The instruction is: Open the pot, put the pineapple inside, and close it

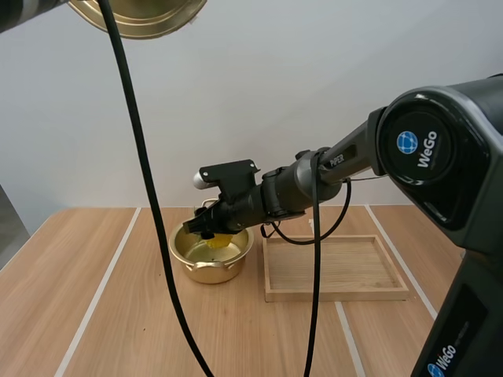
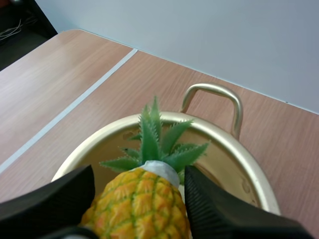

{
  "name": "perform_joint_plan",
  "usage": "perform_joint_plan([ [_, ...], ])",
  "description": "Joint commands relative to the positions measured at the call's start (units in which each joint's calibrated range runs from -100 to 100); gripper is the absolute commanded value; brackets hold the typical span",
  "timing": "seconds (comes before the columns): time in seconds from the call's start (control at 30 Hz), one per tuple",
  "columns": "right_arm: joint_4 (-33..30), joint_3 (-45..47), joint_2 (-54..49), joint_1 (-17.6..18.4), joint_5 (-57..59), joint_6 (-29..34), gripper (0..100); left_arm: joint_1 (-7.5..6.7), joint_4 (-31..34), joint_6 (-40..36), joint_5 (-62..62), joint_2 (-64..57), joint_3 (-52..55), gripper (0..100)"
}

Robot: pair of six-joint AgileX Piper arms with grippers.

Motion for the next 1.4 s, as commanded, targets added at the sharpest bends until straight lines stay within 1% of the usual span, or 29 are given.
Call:
perform_joint_plan([
  [0.0, 0.2, -0.6, 1.0, 0.0, -0.2, -0.4, 0, 0.07, -0.6, -0.5, -1.3, -0.4, -0.2, 0],
  [0.53, 0.2, -0.6, 7.7, 0.0, 0.5, -0.4, 0, 0.07, -0.6, -0.5, -1.3, -0.4, -0.2, 0],
  [0.97, 0.2, -0.6, 7.8, 0.0, -1.4, -0.4, 0, 0.07, -0.6, -0.5, -1.3, -0.4, -0.2, 0],
  [1.0, 0.2, -0.6, 7.8, 0.0, -1.4, -0.4, 13, 0.07, -0.6, -0.5, -1.3, -0.4, -0.2, 0],
  [1.03, 0.2, -0.6, 7.8, 0.0, -1.4, -0.4, 29, 0.07, -0.6, -0.5, -1.3, -0.4, -0.2, 0],
  [1.13, 0.2, -0.6, 7.8, 0.0, -1.4, -0.4, 91, 0.07, -0.6, -0.5, -1.3, -0.4, -0.2, 0],
  [1.17, 0.2, -0.6, 7.8, 0.0, -1.4, -0.4, 100, 0.07, -0.6, -0.5, -1.3, -0.4, -0.2, 0],
  [1.37, 0.2, -0.6, 7.8, 0.0, -8.1, -0.4, 100, 0.07, -0.6, -0.5, -1.3, -0.4, -0.2, 0],
])
